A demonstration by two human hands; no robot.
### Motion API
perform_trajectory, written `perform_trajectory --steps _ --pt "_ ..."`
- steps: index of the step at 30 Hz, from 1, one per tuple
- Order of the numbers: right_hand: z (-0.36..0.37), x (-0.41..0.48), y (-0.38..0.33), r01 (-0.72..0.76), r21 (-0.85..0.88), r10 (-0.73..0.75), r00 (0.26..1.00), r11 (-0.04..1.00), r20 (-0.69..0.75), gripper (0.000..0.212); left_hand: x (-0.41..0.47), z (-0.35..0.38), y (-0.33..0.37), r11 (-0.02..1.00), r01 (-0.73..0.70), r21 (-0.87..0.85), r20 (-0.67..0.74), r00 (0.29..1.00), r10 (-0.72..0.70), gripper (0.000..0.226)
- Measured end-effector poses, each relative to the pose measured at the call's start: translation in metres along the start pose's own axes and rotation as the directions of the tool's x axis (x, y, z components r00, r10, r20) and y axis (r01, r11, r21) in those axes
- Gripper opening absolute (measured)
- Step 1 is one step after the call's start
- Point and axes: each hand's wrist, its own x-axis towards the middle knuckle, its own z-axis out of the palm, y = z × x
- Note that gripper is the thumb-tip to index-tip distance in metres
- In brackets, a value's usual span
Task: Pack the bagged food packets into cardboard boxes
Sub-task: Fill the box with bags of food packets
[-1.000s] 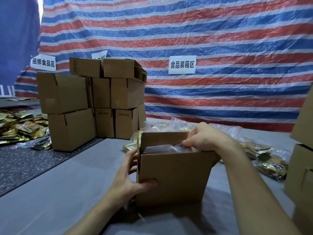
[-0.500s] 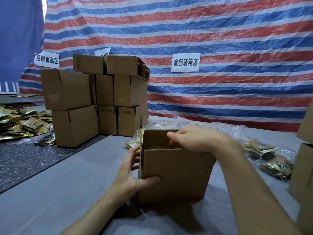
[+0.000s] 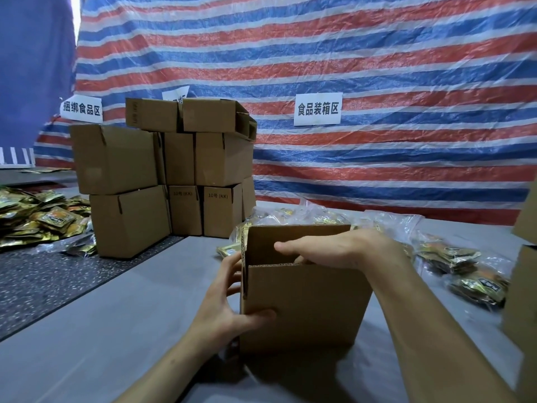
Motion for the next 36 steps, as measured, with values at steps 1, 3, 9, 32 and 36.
perform_trajectory --steps 1,3,9,32,36 --pt "-0.001 0.001 0.001 -0.012 0.016 0.013 0.999 1.000 -0.029 0.069 0.001 0.000 -0.001 1.000 0.017 -0.024 -0.009 1.000 -0.017 0.102" --pt "-0.003 0.006 0.003 -0.025 0.042 0.033 0.982 0.999 -0.186 0.072 0.002 0.000 -0.002 0.995 0.059 -0.080 -0.034 0.998 -0.062 0.103" --pt "-0.016 0.019 0.016 0.400 0.238 -0.044 0.580 0.885 -0.813 0.046 0.008 -0.004 -0.008 0.941 0.133 -0.311 -0.135 0.974 -0.182 0.092" --pt "-0.003 0.090 0.159 0.336 0.941 0.615 0.752 -0.045 -0.239 0.053 0.012 -0.009 -0.023 0.936 0.115 -0.332 -0.180 0.967 -0.183 0.094" --pt "0.010 0.099 0.170 0.333 0.932 0.532 0.820 -0.145 -0.211 0.041 0.012 -0.010 -0.024 0.936 0.121 -0.330 -0.167 0.969 -0.184 0.092"
